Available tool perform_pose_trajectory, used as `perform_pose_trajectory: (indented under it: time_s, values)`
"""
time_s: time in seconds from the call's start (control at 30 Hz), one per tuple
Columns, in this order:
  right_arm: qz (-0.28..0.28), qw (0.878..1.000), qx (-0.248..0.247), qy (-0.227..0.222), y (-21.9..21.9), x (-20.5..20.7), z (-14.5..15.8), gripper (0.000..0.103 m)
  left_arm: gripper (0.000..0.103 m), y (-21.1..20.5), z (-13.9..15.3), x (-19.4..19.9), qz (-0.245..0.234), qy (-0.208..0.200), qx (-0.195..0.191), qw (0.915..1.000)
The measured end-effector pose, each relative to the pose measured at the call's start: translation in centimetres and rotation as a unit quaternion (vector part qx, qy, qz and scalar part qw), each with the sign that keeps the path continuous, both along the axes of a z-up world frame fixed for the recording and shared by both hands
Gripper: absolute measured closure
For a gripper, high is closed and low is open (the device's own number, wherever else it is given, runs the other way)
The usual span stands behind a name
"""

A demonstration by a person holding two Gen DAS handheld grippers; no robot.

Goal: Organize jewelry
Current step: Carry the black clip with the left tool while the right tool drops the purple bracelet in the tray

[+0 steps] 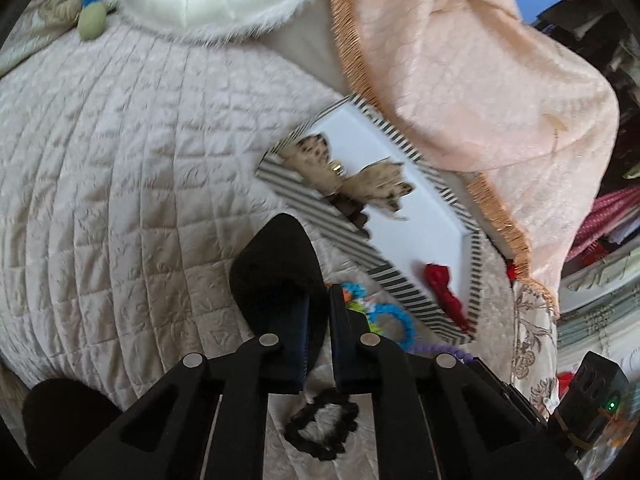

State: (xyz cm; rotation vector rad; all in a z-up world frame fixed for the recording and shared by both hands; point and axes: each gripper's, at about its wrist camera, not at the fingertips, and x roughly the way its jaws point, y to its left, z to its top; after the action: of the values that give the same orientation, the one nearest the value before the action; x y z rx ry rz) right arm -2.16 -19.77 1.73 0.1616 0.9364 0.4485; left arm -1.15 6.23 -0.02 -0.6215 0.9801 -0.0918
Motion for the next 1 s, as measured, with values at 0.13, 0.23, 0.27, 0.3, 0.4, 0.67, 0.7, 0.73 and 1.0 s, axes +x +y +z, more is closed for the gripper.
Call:
perform_pose_trajectory:
  time_s: [0.13, 0.23, 0.27, 0.3, 0.4, 0.67, 0.7, 0.73, 1.0]
  values:
    - [-0.003, 1.000, -0.001, -0.020, -0.3, -0.4, 1.8, 0.094, 0.103, -0.4, 2.0, -0.4, -0.011, -0.021, 0.006, 0.9997]
    - [-0.007, 1.000, -0.001, -0.031, -0.7, -0.6, 2.8, 0.094, 0.103, -0.9, 3.4, -0.6, -0.018, -0.038, 0.018, 0.9990]
    - [-0.007, 0.999, -0.001, -0.033, -0.8, -0.6, 3.0, 0.094, 0.103, -1.0, 3.7, -0.6, -0.020, -0.040, 0.022, 0.9987]
    - [-0.007, 0.999, -0.001, -0.033, -1.0, -0.7, 3.2, 0.094, 0.103, -1.0, 3.8, -0.7, -0.020, -0.041, 0.023, 0.9987]
    - [-0.011, 0.999, -0.001, -0.034, -1.3, -0.9, 3.4, 0.094, 0.103, -1.1, 3.6, -0.8, -0.021, -0.036, 0.028, 0.9988]
    - [-0.018, 0.999, 0.006, -0.034, -2.0, -1.6, 3.6, 0.094, 0.068, 0.7, -0.9, 0.1, 0.027, 0.014, 0.001, 0.9995]
    - [-0.018, 0.999, 0.007, -0.033, -2.1, -1.6, 3.5, 0.094, 0.068, 0.8, -1.5, 0.3, 0.035, 0.020, 0.009, 0.9991]
    - [-0.018, 0.999, 0.006, -0.032, -2.1, -1.6, 3.4, 0.094, 0.067, 0.9, -2.1, 0.6, 0.042, 0.027, 0.019, 0.9986]
    - [-0.018, 0.999, 0.005, -0.032, -2.0, -1.5, 3.5, 0.094, 0.103, 0.4, -5.5, 2.4, 0.040, 0.069, 0.024, 0.9965]
